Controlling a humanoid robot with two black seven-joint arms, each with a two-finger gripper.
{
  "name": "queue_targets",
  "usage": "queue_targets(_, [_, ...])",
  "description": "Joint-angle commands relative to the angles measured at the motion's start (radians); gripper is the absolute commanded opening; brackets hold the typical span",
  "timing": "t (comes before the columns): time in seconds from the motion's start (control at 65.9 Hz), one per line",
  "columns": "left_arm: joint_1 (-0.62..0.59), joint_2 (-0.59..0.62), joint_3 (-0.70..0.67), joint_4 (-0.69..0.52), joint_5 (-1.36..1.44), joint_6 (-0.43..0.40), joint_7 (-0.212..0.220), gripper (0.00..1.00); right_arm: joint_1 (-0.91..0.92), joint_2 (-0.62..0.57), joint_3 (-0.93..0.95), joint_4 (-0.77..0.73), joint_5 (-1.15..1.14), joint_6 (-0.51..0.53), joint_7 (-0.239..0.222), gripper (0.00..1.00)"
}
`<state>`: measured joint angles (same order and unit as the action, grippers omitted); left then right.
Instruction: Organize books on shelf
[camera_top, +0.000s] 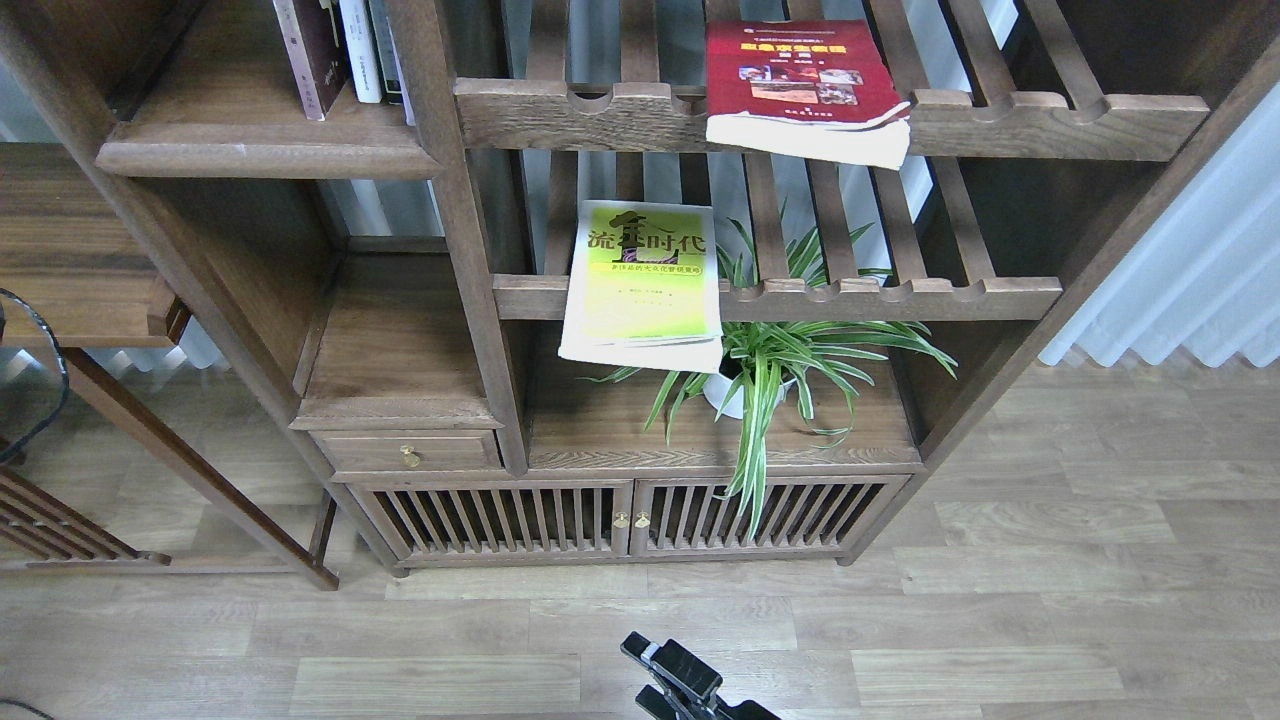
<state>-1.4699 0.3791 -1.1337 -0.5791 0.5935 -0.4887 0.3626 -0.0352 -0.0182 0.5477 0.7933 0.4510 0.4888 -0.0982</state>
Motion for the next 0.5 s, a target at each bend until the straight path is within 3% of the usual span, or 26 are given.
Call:
queue_targets(0.0, [0.008, 0.036, -0.005, -0.053, -0.003, 0.0, 0.013, 0.94, 0.0, 0.001, 0.0, 0.0, 0.0, 0.0, 0.0, 1.0])
queue_targets(0.106, [0.02, 0.084, -0.009, -0.09, -0.029, 0.0, 0.033, 0.97, -0.002, 0.001, 0.0, 0.0, 0.0, 0.0, 0.0, 1.0])
queue_targets(0.288, [0.118, 0.191, -0.006, -0.206, -0.139, 0.0, 0.107, 0.99, -0.005, 0.001, 0.0, 0.0, 0.0, 0.0, 0.002, 1.0])
queue_targets(0.486, [0.305, 0.323, -0.02, -0.412, -0.216, 0.0, 0.113, 1.0, -0.003, 0.001, 0.005, 0.003, 0.002, 0.0, 0.002, 1.0])
